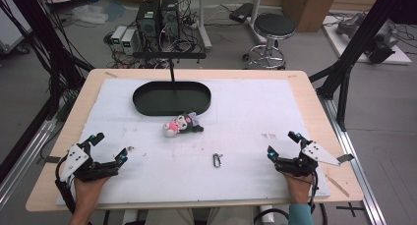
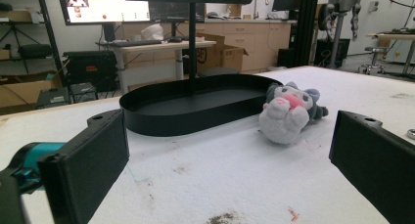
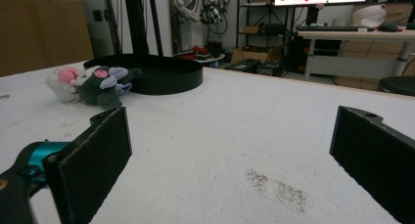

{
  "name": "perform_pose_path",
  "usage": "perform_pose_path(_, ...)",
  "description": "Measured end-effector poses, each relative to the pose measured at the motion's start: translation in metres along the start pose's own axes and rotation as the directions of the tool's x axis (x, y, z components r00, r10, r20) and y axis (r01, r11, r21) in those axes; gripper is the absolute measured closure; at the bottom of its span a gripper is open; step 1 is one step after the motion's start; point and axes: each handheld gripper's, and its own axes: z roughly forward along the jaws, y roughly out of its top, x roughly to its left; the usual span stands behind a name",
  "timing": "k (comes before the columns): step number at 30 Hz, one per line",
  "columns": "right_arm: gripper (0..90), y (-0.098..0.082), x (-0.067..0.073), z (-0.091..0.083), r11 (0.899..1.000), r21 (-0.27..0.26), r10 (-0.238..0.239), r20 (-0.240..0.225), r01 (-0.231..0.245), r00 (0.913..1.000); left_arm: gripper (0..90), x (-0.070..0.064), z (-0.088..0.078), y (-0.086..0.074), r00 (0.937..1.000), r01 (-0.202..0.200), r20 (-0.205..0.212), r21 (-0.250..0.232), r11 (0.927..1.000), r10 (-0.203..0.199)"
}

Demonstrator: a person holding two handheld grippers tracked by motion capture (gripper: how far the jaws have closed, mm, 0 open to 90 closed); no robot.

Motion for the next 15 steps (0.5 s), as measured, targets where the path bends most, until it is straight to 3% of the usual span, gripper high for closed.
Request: perform_pose_path(15, 1.0, -0.0001, 0.0012, -0.0003, 1.0, -0.003, -0.016, 0.004, 0.016, 0.9999, 1.7, 0.0018, 0.0001, 0.0001, 0.9998, 0.018, -0.003, -0.005, 0.9998, -0.018)
